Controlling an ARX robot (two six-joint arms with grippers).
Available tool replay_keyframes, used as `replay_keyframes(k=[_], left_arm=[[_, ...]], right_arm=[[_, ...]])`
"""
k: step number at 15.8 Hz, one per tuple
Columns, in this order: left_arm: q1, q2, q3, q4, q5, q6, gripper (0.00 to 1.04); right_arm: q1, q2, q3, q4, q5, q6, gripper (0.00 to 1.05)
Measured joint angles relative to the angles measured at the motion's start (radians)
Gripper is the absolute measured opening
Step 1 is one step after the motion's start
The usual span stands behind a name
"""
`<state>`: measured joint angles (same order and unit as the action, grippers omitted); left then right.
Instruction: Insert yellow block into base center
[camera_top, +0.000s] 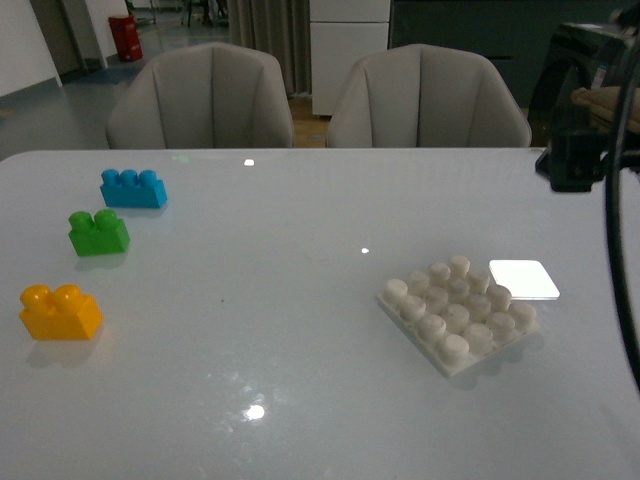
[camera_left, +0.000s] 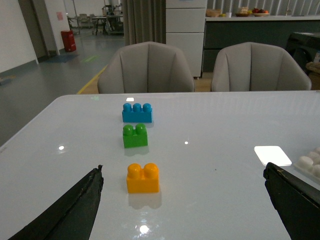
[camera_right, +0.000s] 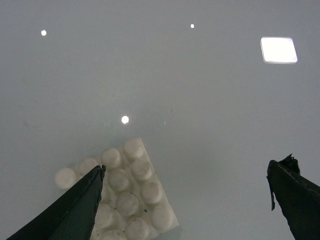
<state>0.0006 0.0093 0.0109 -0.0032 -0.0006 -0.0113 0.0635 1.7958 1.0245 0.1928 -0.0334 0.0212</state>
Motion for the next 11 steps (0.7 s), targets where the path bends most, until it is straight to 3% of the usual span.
replay_keyframes(k=[3, 6, 11], left_arm=[[0.0, 0.0, 0.0, 0.0, 0.0, 0.0, 0.98], [0.0, 0.0, 0.0, 0.0, 0.0, 0.0, 0.98], [0.0, 0.0, 0.0, 0.0, 0.0, 0.0, 0.98]], right_arm=[[0.001, 0.2, 0.026, -0.034, 0.016, -0.038, 0.98], [0.003, 0.254, 0.037, -0.017, -0.043, -0.013, 0.98], [0.024, 0.331, 0.073, -0.019, -0.038, -0.003, 0.98]])
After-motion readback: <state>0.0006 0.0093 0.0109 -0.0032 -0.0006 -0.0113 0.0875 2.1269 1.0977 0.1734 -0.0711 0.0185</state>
